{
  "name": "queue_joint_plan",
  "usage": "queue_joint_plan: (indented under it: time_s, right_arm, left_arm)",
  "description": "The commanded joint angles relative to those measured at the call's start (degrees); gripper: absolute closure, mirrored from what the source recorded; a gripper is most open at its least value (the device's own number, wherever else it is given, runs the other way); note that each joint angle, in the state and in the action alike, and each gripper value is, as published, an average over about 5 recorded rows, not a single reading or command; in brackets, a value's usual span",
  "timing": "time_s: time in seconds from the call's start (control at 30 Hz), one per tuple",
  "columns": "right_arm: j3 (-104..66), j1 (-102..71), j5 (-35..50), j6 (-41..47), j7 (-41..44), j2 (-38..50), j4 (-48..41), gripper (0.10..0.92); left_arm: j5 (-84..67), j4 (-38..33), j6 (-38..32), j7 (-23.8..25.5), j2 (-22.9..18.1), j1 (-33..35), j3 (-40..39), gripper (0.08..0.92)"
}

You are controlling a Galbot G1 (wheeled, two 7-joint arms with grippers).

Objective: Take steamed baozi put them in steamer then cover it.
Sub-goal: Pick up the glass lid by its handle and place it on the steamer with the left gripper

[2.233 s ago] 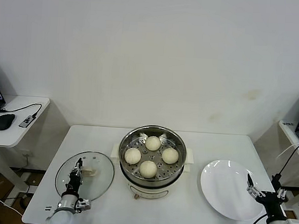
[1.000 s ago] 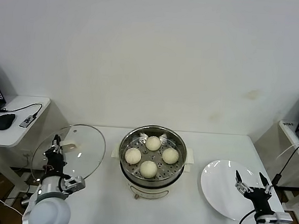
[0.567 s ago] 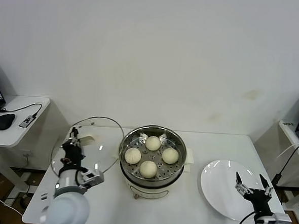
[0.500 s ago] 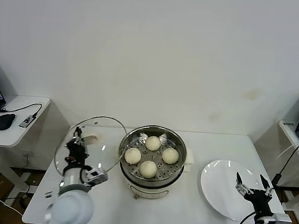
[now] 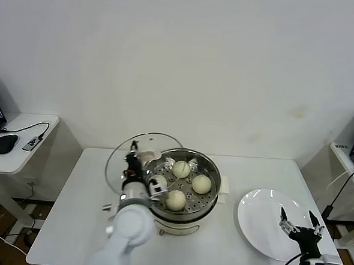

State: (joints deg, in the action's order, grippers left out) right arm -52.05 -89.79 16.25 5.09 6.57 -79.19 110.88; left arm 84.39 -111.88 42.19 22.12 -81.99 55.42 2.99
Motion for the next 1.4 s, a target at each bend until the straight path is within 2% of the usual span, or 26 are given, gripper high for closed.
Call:
queue_joint_plan:
  time_s: [0.03, 0.33, 1.0, 1.4]
  right_arm:
    - [-0.4, 0.5, -0.7, 0.2, -0.1, -0.6, -1.1, 0.203]
    - [-0.5, 0.9, -1.0, -0.1, -0.1, -0.6, -2.2, 0.203]
    - [-0.3, 1.3, -1.4, -0.5, 0.0, -0.3, -3.4, 0.203]
    - [0.0, 1.0, -1.8, -0.5, 0.0, -0.5, -3.2, 0.203]
  left_arm:
    - [5.4, 10.0, 2.4, 1.7, -8.5, -8.0, -9.1, 0.851]
    - [7.4, 12.0, 2.4, 1.2, -10.0, -5.5, -13.0, 0.851]
    - [14.6, 10.8, 2.3, 2.2, -10.0, 0.4, -12.3, 0.851]
    - [14.9, 11.1, 2.1, 2.2, -9.8, 0.3, -10.0, 0.851]
